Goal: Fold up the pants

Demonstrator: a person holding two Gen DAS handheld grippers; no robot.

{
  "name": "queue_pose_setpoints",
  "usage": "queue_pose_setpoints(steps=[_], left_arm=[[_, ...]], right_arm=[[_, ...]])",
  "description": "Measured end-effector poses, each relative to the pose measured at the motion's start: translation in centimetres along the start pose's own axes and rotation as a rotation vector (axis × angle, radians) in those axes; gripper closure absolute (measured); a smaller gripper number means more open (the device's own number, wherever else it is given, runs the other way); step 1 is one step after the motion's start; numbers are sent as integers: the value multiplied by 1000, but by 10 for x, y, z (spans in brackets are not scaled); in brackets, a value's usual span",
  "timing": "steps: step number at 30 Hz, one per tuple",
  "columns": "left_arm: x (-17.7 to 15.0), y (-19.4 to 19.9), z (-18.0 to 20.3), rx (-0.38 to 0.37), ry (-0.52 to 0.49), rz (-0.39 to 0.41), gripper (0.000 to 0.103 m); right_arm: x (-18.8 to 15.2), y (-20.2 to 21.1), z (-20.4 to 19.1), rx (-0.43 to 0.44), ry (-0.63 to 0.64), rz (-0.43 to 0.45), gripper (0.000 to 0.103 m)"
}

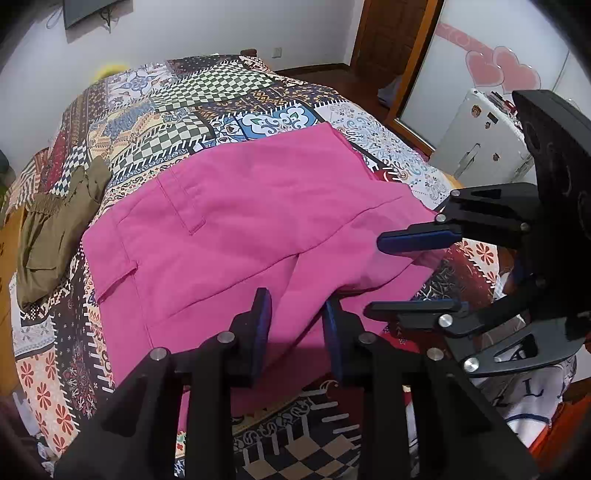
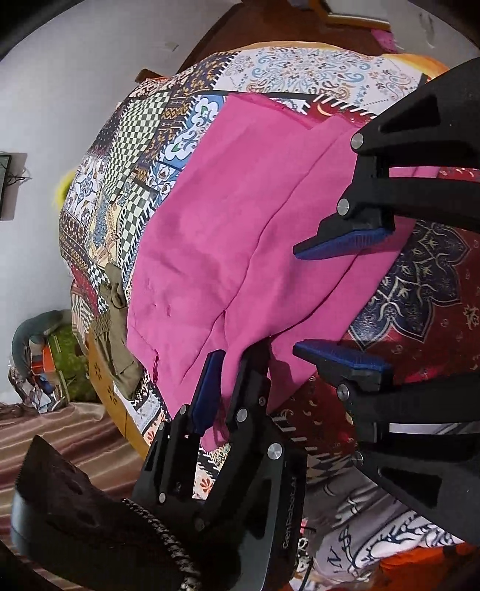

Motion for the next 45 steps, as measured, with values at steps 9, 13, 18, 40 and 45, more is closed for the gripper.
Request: queue_pose_setpoints(steps=[9,13,18,40,45], left_arm=[[9,5,1,-37,16,1,76],[7,7,5,-46,1,-2,75],[11,12,5,-41,-2,16,75],[-5,8,12,129,-126,57,70],[1,12,13,143,-141,95,93]], right_arm=[[5,-5,9,-26,-4,39,62],[6,-4,7,-3,-20,46,70],[11,2,5,-14,-4,67,72],[19,9,13,41,-139,141,93],[17,10,13,49,-155,143,93]])
Point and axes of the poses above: each gripper's, at about its wrist camera, not at the fingertips, and y roughly against the way its jaws point, z to its right, x to its top, the point moved 6 cm from there along -y, roughly the way its jaws point, and after that the axes turned 15 degrees about z, right-handed, at the moved point
